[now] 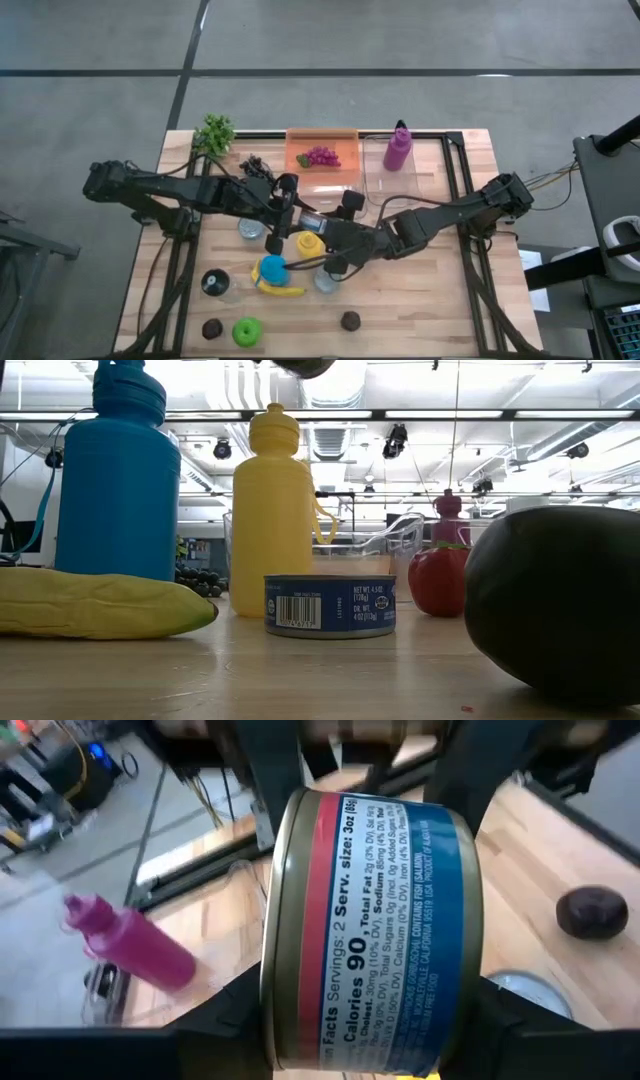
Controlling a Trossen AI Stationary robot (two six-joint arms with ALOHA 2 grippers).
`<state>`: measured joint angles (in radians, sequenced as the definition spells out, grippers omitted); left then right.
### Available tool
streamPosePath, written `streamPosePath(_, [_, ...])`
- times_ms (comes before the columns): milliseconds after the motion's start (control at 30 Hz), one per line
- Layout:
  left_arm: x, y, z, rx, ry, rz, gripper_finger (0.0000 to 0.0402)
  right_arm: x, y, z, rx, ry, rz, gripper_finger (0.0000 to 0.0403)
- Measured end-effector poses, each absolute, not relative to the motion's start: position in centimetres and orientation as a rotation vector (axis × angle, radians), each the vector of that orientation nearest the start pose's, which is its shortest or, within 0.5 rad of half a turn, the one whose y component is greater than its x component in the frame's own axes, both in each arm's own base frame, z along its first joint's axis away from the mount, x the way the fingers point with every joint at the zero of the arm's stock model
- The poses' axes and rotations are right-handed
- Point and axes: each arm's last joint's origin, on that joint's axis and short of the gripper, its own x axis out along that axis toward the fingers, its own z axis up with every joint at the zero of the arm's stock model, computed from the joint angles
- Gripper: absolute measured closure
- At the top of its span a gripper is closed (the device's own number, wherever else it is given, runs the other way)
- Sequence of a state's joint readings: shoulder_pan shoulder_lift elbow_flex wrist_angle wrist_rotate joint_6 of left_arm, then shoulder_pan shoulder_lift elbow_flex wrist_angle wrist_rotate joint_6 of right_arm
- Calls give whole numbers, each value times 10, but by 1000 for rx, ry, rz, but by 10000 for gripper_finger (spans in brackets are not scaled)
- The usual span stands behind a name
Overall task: Pick & Place Food Item
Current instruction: Put the blue and pink can into the left transparent bin
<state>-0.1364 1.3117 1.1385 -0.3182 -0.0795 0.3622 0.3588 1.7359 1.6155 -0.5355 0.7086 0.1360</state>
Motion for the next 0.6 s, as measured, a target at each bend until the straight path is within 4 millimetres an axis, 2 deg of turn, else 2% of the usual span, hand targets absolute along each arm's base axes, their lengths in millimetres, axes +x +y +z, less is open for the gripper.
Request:
streamPosePath(367, [287,-37,330,408,468,-147,212,367,118,340,-206,543,-370,188])
streamPosePath(600, [287,-37,331,411,465,-148,212,366,119,340,-276,559,-345,187])
